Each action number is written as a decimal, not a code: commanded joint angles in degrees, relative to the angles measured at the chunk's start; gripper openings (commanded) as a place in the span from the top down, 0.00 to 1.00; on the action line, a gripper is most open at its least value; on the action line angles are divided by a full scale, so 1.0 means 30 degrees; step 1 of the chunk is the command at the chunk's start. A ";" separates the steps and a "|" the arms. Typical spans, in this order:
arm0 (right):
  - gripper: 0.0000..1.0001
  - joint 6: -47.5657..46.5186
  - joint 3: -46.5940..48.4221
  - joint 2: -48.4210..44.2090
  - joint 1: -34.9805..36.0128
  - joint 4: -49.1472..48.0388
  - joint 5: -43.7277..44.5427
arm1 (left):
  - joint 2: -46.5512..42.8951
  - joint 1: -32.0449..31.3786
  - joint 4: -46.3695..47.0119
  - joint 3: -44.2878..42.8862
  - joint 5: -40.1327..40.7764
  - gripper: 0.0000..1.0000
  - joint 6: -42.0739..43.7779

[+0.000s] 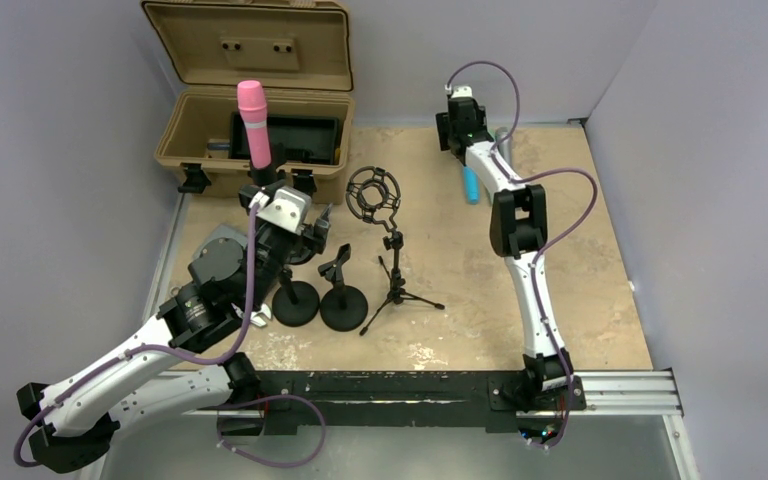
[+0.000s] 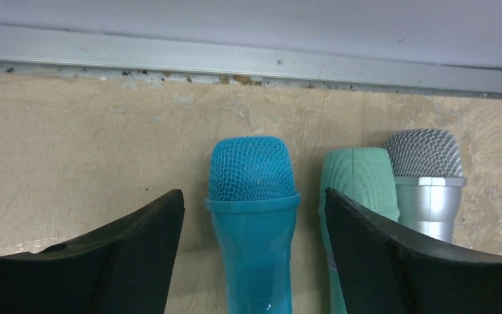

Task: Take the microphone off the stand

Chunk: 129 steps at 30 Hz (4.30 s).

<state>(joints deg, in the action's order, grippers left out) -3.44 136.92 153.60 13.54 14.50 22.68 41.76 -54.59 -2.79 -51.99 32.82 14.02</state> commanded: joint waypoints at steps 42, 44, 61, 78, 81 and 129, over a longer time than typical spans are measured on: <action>0.32 2.0401 -4.0490 -3.1132 0.6854 -2.0787 -1.9735 | 0.2221 -0.0612 -0.1854 -0.1907 -0.5365 0.11 -0.2157; 0.37 2.0517 -4.0205 -3.0177 0.6948 -2.1528 -1.9747 | 0.2276 -0.0642 -0.1864 -0.1911 -0.5400 0.11 -0.2083; 0.58 2.1101 -3.9782 -2.7247 0.6967 -2.3699 -1.8447 | 0.2311 -0.0964 -0.1916 -0.1873 -0.4487 0.12 -0.1499; 1.00 1.7665 -3.8943 -2.8246 0.6984 -1.7203 -1.6077 | 0.2234 -0.1111 -0.1803 -0.1826 -0.4231 0.12 -0.1346; 1.00 1.6009 -3.8296 -2.9037 0.7014 -1.4296 -1.4372 | 0.2175 -0.1140 -0.1783 -0.1776 -0.4174 0.12 -0.1377; 1.00 1.4032 -2.6555 -2.3529 2.0231 0.4375 1.2591 | 0.1889 -0.1345 -0.0975 -0.1222 -0.2780 0.13 -0.1057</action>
<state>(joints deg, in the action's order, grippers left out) 33.19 57.34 82.54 73.43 23.92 58.92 48.36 -58.28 -7.84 -55.29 23.62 10.09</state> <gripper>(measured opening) 0.191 0.872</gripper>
